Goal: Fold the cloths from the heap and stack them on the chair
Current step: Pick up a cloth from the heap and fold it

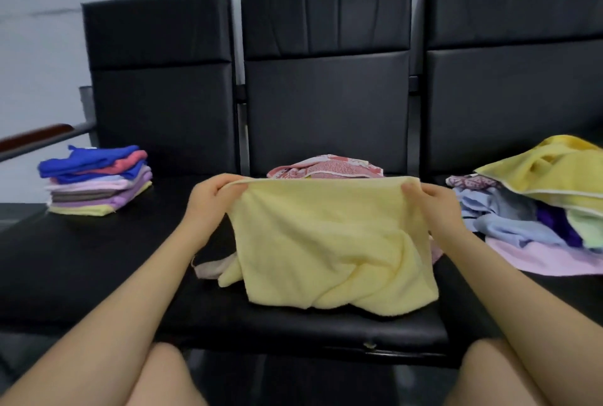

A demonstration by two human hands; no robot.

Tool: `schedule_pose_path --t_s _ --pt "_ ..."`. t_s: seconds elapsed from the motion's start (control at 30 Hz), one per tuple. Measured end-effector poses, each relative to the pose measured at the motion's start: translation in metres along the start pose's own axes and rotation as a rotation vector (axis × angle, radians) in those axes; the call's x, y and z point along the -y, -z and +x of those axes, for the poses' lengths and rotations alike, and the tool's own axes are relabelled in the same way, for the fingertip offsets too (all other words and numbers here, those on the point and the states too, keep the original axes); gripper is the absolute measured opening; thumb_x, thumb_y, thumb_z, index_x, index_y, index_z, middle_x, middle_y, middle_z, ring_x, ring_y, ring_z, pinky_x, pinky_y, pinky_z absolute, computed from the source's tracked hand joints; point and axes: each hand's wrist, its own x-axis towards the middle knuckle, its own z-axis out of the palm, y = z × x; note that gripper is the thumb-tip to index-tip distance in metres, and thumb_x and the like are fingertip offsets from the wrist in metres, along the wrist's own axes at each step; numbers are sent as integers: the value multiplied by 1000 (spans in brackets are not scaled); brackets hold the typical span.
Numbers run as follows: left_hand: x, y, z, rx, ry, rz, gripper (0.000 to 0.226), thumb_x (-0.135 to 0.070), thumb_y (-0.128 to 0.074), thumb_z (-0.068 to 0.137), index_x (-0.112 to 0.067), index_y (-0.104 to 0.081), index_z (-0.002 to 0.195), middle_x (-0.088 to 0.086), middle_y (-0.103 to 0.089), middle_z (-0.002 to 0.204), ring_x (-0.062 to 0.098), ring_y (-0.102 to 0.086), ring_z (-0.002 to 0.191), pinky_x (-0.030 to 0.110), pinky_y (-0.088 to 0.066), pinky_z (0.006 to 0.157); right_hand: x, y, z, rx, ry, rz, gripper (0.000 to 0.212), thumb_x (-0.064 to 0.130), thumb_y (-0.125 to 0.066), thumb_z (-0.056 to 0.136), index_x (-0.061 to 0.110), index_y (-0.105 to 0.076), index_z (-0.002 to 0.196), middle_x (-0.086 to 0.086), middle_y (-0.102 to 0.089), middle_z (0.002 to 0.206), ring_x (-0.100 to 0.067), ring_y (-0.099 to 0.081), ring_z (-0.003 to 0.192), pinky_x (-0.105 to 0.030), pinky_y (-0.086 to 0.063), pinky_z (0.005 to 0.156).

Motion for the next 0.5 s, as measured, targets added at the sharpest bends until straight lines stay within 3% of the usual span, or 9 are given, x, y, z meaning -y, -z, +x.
schedule_pose_path --t_s 0.07,0.17,0.27,0.4,0.5 --pt "-25 8 1 -94 -40 -73 14 -19 -61 91 -27 -73 90 -13 -70 85 -10 -61 77 5 -43 62 26 5 -3 -45 2 109 39 29 -60 90 -7 -57 75 -9 -34 71 -18 -30 65 -24 -24 46" --pt "-60 24 15 -126 -73 -128 11 -20 -63 91 -24 -72 91 -11 -70 86 -5 -61 77 9 -45 63 79 21 3 -113 77 197 38 29 -65 88 -9 -66 89 -25 -41 71 -18 -39 71 -32 -43 55" --pt "-108 43 40 -123 -115 -132 11 -25 -64 91 -22 -72 98 -10 -67 93 1 -59 85 18 -44 67 145 46 12 -203 265 283 40 26 -63 89 -14 -61 94 -17 -46 71 -14 -39 70 -29 -34 61" --pt "-155 65 66 -110 -171 -232 10 -28 -66 89 -25 -72 96 -3 -70 98 16 -65 96 33 -53 84 210 65 16 -197 406 283 38 24 -57 90 -9 -54 74 -8 -34 65 -14 -31 59 -26 -26 53" --pt "-173 75 76 -116 -167 -276 11 -25 -65 90 -25 -71 99 -2 -70 104 18 -65 102 32 -52 86 236 72 15 -196 407 313 43 25 -58 90 -17 -56 97 -12 -43 71 -17 -36 74 -32 -31 64"
